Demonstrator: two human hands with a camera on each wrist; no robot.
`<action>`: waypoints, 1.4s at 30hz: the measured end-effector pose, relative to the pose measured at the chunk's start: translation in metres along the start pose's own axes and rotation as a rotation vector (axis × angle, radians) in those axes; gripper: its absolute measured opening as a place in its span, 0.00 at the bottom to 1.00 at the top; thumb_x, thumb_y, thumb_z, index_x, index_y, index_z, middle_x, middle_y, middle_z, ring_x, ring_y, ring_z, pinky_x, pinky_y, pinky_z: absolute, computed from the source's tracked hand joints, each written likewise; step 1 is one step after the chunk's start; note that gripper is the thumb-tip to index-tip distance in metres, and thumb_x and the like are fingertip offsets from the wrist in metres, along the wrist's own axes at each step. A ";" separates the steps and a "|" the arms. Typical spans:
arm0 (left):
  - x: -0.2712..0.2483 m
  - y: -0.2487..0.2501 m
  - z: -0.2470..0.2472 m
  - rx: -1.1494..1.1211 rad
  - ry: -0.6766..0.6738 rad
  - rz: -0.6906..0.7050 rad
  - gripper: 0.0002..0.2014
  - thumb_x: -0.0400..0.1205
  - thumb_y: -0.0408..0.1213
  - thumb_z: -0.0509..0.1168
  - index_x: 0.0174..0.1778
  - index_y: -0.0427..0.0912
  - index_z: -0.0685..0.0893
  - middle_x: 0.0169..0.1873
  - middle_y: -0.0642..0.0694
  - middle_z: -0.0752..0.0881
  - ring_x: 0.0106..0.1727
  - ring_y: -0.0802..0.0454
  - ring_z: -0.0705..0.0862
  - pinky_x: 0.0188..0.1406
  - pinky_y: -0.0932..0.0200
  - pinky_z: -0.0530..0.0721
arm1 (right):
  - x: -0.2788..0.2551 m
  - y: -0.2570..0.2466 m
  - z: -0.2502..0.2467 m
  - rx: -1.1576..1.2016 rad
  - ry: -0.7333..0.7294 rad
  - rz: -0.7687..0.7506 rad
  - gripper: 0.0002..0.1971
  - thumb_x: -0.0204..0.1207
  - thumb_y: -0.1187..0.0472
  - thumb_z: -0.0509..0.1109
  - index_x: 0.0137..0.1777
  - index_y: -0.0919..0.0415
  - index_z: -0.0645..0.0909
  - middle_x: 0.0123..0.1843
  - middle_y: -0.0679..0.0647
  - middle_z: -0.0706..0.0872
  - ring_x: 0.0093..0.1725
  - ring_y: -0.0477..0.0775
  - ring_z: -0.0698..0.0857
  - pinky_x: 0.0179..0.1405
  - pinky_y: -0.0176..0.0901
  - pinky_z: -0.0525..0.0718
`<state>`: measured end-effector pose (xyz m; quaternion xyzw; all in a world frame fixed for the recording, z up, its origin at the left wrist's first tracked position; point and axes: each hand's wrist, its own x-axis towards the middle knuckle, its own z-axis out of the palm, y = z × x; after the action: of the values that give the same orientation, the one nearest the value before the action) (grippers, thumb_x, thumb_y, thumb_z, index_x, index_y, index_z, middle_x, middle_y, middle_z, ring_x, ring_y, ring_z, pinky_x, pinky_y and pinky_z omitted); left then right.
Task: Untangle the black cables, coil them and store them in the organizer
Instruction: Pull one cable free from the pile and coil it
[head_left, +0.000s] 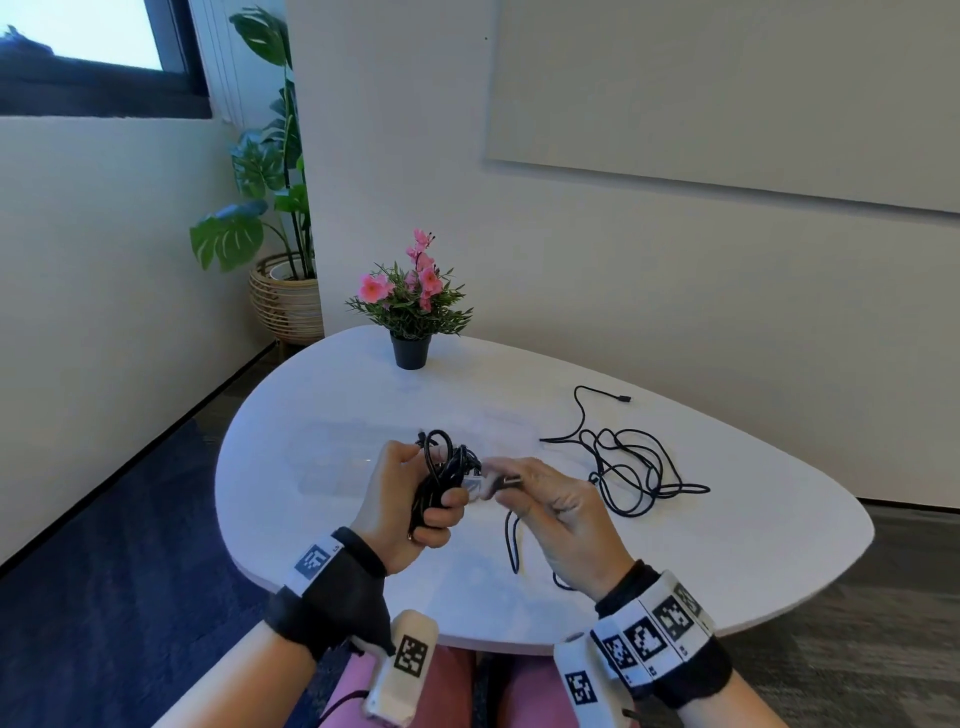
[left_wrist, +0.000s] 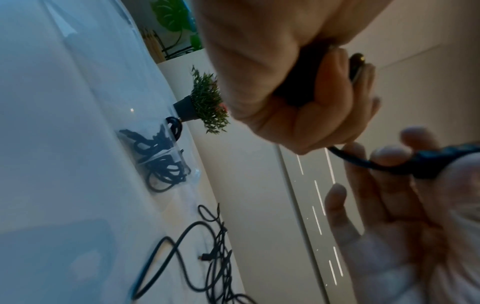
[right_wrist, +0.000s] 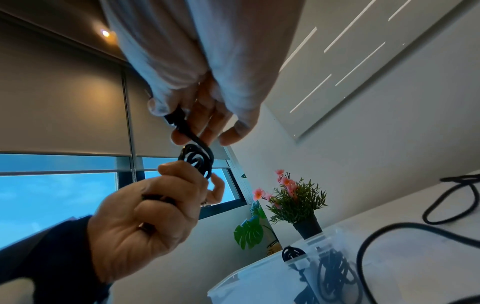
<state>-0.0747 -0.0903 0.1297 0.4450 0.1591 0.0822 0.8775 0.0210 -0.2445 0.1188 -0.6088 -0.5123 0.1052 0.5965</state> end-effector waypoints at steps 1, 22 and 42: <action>0.000 0.002 0.000 -0.015 0.006 0.018 0.13 0.77 0.47 0.44 0.38 0.45 0.71 0.21 0.46 0.68 0.17 0.56 0.59 0.19 0.70 0.49 | 0.002 -0.001 -0.001 -0.005 0.006 0.027 0.23 0.80 0.45 0.64 0.61 0.65 0.84 0.52 0.53 0.87 0.65 0.52 0.82 0.67 0.46 0.77; -0.010 0.003 0.003 -0.103 0.028 0.114 0.30 0.85 0.51 0.48 0.23 0.50 0.87 0.20 0.50 0.71 0.14 0.61 0.62 0.17 0.68 0.47 | 0.041 -0.013 0.017 -0.343 -0.002 0.101 0.06 0.74 0.60 0.72 0.37 0.58 0.82 0.32 0.47 0.87 0.36 0.48 0.84 0.41 0.47 0.83; 0.010 -0.015 -0.007 0.359 -0.107 0.300 0.13 0.79 0.46 0.60 0.50 0.40 0.71 0.23 0.44 0.75 0.19 0.57 0.61 0.18 0.71 0.56 | 0.031 -0.017 -0.004 -0.397 -0.128 0.222 0.03 0.73 0.60 0.74 0.41 0.55 0.90 0.36 0.50 0.89 0.38 0.44 0.84 0.39 0.39 0.81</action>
<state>-0.0676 -0.0908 0.1115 0.6162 0.0565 0.1583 0.7695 0.0298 -0.2276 0.1493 -0.7589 -0.4897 0.1058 0.4160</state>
